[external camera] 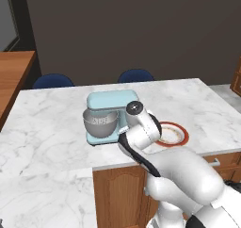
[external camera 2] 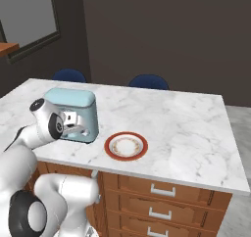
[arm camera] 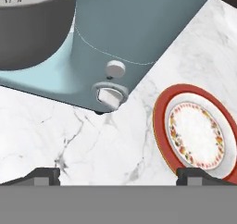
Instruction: Add butter and sugar cubes to the stand mixer bowl and then turn on the stand mixer to begin making frosting.
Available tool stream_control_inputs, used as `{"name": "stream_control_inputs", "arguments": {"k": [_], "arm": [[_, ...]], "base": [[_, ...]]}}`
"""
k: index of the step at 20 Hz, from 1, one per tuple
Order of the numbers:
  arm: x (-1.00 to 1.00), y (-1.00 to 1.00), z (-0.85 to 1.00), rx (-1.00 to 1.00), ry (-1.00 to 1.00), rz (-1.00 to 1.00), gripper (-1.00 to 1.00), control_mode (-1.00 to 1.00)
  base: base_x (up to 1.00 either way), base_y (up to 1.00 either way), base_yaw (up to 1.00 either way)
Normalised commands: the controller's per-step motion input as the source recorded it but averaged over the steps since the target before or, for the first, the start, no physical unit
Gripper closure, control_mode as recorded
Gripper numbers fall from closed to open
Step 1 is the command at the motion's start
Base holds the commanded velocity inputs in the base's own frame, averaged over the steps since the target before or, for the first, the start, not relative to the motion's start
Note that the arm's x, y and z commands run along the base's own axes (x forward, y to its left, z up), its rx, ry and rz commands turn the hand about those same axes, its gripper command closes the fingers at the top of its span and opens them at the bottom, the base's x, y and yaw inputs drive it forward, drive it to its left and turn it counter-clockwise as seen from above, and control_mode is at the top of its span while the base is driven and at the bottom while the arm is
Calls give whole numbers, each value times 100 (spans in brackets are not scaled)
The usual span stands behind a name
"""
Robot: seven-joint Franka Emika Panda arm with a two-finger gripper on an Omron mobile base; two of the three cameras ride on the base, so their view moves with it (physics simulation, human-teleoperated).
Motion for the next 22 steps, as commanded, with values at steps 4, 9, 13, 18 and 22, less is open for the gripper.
{"name": "stream_control_inputs", "arguments": {"k": [4,9,13,18,22], "arm": [[34,0,-5,0,0,-3,-100,-100],[21,0,-16,0,2,-3,-100,-100],[22,0,-29,0,7,-3,-100,-100],[21,0,-34,-1,4,-2,-100,-100],[17,0,-22,-1,0,-1,-100,-100]], "base": [[0,0,0],[0,0,0],[0,0,0],[0,0,0],[0,0,0]]}}
